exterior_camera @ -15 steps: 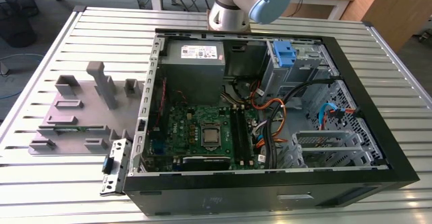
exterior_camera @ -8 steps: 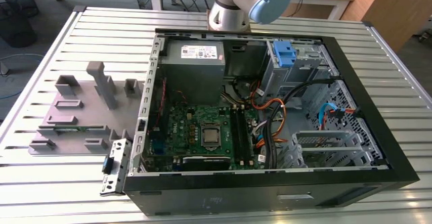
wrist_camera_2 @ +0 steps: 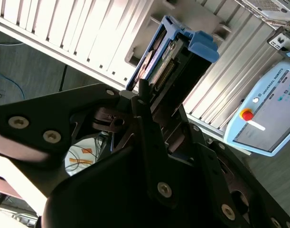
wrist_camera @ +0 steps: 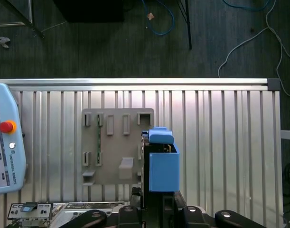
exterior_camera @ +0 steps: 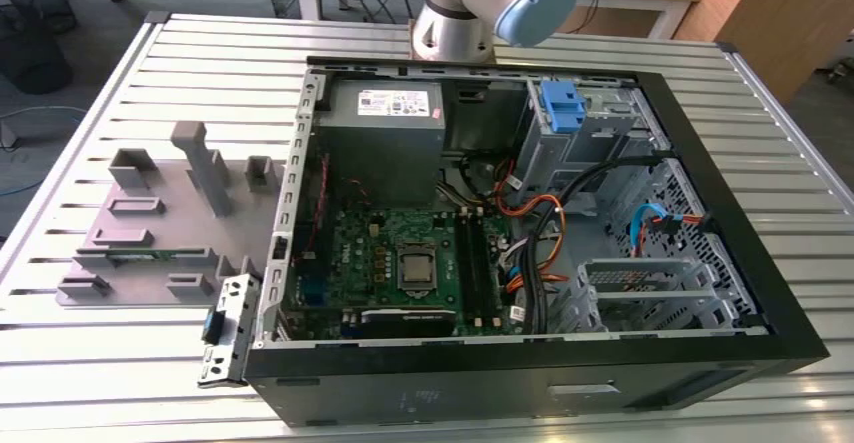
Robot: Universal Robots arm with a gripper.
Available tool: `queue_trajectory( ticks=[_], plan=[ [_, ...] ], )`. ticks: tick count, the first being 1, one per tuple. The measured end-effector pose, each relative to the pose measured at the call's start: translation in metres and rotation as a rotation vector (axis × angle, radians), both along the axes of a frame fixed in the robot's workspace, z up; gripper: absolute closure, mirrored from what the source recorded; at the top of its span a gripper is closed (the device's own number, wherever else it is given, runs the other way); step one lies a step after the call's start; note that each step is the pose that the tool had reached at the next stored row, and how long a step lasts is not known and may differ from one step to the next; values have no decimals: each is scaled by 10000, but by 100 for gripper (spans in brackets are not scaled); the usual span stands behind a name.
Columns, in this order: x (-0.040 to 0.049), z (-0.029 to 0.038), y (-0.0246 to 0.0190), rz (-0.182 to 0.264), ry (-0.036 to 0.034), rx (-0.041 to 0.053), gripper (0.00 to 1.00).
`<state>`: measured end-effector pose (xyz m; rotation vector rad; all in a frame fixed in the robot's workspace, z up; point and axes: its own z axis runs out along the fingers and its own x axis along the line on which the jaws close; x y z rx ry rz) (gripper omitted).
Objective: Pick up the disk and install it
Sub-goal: 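Pick up the disk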
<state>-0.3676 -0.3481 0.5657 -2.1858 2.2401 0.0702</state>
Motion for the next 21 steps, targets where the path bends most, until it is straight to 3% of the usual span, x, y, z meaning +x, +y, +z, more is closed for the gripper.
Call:
queue_trajectory(
  ticks=[21],
  plan=[
    [937, -9, -46, 0, -1, 1, 65]
  ],
)
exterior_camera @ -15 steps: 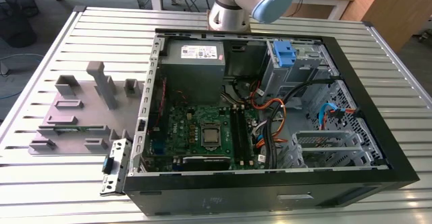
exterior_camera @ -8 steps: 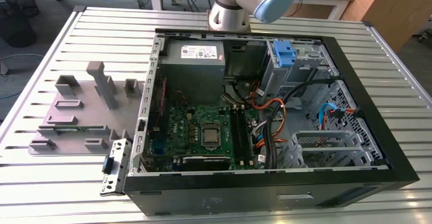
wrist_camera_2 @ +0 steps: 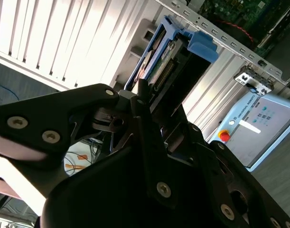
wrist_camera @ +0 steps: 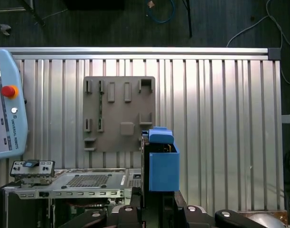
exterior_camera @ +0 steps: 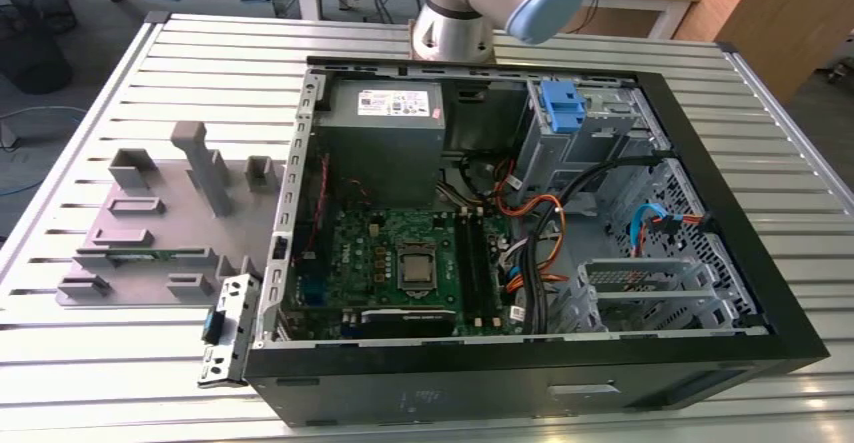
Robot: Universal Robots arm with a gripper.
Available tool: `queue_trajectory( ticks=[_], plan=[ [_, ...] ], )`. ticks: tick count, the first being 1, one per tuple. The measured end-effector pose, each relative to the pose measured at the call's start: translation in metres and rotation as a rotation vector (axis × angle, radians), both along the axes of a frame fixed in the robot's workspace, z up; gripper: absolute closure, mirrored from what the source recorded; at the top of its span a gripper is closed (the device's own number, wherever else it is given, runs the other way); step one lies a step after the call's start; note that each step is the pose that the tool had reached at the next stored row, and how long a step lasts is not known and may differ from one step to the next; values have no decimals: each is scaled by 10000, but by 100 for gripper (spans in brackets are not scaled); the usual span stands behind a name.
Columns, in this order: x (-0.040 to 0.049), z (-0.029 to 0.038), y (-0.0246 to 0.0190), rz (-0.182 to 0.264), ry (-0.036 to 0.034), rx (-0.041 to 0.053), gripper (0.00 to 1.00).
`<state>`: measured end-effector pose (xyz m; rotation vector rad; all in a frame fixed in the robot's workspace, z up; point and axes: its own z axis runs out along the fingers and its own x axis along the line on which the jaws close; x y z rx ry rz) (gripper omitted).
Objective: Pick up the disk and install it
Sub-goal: 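Pick up the disk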
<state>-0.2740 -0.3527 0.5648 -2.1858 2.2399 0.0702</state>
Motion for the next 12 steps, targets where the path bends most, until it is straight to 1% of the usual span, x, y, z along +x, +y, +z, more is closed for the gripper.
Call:
queue_trajectory(
  ticks=[12],
  plan=[
    [544, -6, -32, 0, 0, 0, 65]
  ],
)
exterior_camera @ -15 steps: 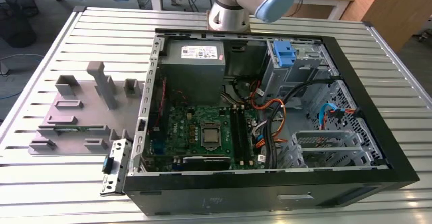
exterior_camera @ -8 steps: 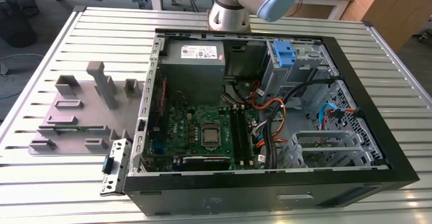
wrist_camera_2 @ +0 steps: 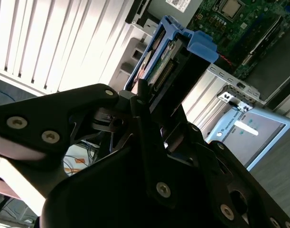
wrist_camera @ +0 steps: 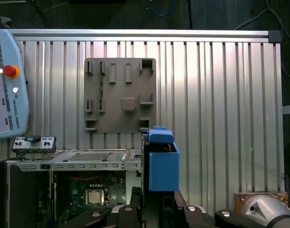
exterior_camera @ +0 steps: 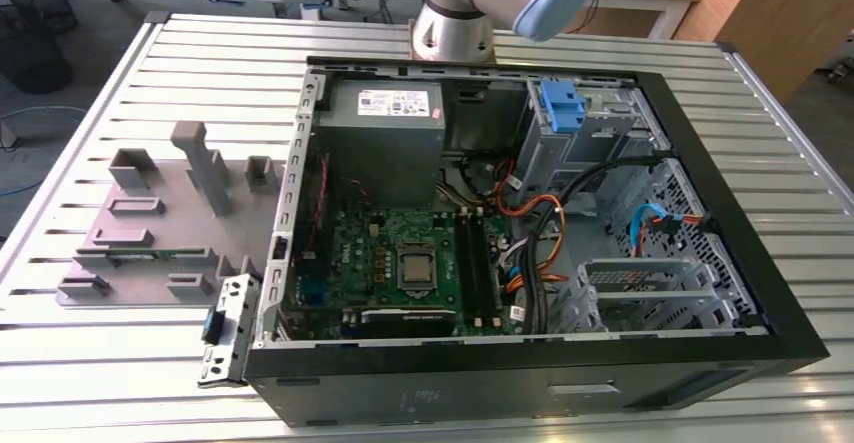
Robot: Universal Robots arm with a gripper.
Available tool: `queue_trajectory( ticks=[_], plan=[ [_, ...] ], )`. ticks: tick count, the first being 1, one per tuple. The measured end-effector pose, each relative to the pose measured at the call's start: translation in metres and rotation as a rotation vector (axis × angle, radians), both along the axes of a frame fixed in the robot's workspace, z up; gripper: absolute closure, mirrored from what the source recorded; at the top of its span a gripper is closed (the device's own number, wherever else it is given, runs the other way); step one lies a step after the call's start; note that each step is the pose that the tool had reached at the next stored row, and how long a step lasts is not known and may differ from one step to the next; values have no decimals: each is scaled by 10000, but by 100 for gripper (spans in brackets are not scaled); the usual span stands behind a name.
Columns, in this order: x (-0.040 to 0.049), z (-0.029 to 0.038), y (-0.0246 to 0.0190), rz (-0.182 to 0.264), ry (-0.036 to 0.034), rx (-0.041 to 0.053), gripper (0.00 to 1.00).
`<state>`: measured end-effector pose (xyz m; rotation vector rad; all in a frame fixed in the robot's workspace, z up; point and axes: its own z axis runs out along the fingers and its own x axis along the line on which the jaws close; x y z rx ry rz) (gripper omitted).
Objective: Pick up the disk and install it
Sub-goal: 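Pick up the disk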
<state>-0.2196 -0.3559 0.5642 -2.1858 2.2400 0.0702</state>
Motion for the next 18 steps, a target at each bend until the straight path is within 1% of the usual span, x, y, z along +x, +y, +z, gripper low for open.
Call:
queue_trajectory(
  ticks=[8, 18],
  plan=[
    [360, -4, -25, 0, 1, 0, 65],
    [817, -10, -70, 0, 3, 0, 65]
  ],
)
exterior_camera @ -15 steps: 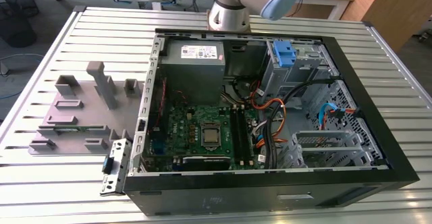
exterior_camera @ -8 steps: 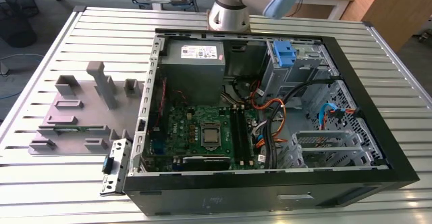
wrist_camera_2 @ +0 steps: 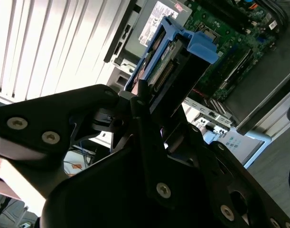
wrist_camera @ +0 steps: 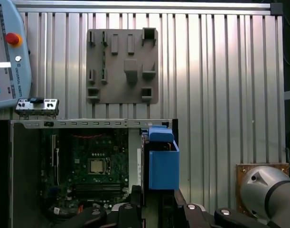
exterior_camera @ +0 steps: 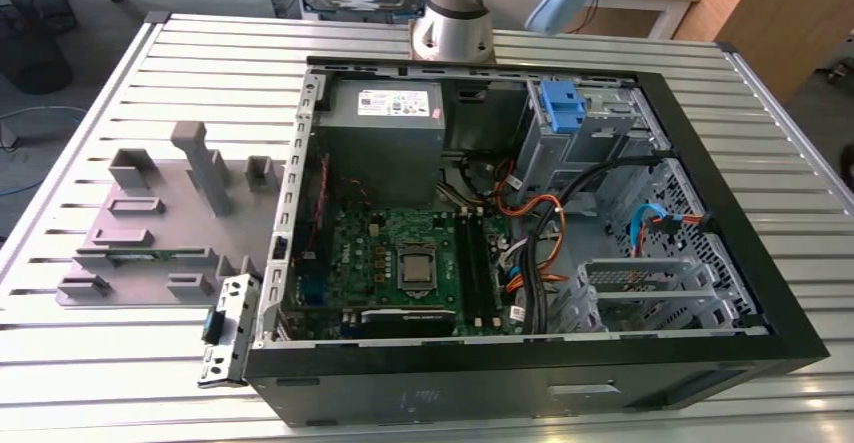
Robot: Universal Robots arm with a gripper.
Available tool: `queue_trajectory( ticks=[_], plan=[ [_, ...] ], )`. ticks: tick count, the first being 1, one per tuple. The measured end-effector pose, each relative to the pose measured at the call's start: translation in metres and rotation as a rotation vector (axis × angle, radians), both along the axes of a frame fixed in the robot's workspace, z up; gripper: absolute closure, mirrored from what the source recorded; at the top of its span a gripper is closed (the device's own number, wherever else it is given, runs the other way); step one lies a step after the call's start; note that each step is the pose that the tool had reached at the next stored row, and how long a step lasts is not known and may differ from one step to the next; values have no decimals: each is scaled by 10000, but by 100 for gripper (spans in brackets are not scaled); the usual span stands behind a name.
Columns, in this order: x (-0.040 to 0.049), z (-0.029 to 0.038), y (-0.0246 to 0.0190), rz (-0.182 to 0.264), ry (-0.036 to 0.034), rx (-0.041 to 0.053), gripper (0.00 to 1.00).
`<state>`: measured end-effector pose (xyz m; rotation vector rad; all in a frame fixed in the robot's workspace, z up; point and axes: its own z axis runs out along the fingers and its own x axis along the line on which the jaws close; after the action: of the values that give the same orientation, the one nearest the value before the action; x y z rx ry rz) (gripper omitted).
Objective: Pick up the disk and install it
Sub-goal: 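Pick up the disk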
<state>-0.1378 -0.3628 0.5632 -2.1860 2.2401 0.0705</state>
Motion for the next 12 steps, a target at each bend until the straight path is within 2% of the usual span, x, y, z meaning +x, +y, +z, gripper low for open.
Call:
queue_trajectory(
  ticks=[12],
  plan=[
    [576, -6, -57, -1, 6, 0, 65]
  ],
)
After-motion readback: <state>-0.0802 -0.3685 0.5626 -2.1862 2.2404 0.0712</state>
